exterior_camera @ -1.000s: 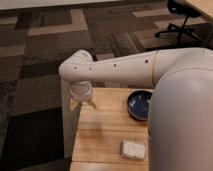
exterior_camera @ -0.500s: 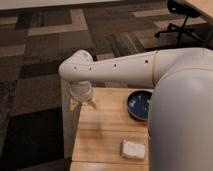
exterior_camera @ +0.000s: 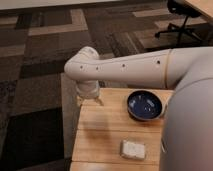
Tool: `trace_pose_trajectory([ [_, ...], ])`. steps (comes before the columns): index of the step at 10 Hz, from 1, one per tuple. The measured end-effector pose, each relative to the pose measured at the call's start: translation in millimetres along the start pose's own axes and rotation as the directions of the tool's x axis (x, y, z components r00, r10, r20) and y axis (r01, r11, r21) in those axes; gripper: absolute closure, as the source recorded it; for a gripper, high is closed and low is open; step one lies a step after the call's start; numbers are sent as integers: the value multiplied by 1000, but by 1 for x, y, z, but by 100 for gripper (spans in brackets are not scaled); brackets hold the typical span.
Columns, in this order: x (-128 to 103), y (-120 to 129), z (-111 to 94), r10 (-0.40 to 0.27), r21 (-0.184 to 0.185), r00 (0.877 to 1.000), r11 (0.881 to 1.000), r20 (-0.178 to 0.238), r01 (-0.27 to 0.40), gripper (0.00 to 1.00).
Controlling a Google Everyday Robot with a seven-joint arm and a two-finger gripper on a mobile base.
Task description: Place the ceramic cup in the ceramic bowl
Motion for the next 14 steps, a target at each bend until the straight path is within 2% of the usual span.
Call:
trace_pose_trajectory([
  [1, -1, -8, -3, 11, -3, 1000, 1000, 10, -11, 35],
  [2, 0, -19, -12, 24, -22, 1000, 999, 20, -24, 35],
  [4, 0, -73, -32, 76, -43, 996, 996, 36, -74, 35],
  [5, -1, -82, -34, 86, -45, 996, 995, 37, -84, 35],
  [10, 0, -82, -35, 87, -49, 996, 995, 36, -85, 35],
  [11, -4, -89, -34, 98, -46, 994, 994, 38, -96, 35],
  [12, -8, -102, -33, 109, -36, 993, 994, 39, -107, 35],
  [14, -23, -145, -21, 144, -19, 989, 989, 31, -143, 35],
])
